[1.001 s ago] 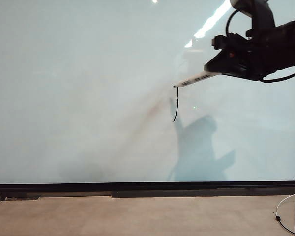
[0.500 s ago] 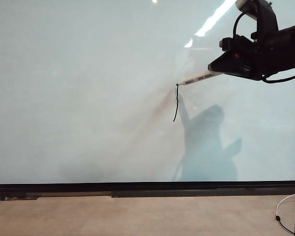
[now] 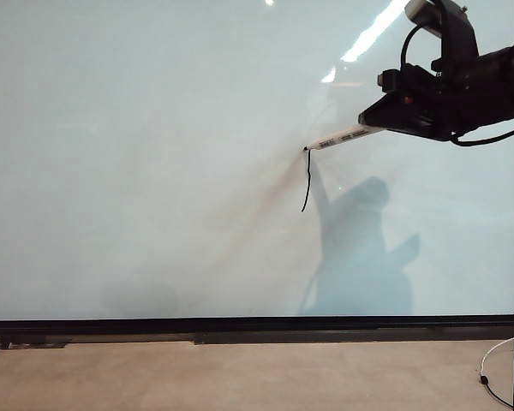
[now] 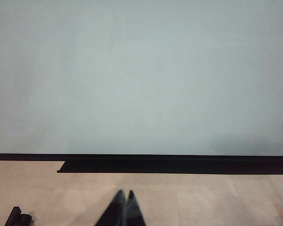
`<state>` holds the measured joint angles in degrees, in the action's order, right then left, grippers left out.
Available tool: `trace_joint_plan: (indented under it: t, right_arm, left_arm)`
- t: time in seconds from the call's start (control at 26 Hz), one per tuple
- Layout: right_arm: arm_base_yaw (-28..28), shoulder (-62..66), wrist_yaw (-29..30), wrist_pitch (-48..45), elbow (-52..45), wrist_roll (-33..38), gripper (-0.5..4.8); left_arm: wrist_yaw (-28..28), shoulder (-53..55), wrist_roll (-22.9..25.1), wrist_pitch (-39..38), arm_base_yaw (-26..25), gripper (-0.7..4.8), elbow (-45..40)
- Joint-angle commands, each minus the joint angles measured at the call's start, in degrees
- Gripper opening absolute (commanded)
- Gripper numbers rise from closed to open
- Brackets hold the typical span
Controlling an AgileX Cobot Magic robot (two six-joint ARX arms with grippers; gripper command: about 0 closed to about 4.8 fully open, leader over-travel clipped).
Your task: Pick up the pen on the shelf to the right of the whiteboard and draw a rectangle.
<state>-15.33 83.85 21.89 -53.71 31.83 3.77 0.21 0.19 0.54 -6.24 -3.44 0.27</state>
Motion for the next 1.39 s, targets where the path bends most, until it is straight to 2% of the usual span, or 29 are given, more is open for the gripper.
trace_joint_plan:
  t: [0.04,0.31,1.39]
  right_arm:
    - [0.0,-0.2,-0.6,-1.0,0.2,-0.2,-0.04]
    - [0.0,-0.3,-2.5,-1.4,0.2,-0.7,-0.04]
    - [3.7,-3.3,-2.3,1.2,-0.7,-2.3,-0.04]
  left_arm:
    - [0.0,0.0,0.1,0.7,0.0,-0.05,0.1]
    - [0.0,0.0,0.0,0.7,-0.1,-0.04,0.1]
    - [0.0,0.0,0.1,0.7,-0.1,-0.04,0.1]
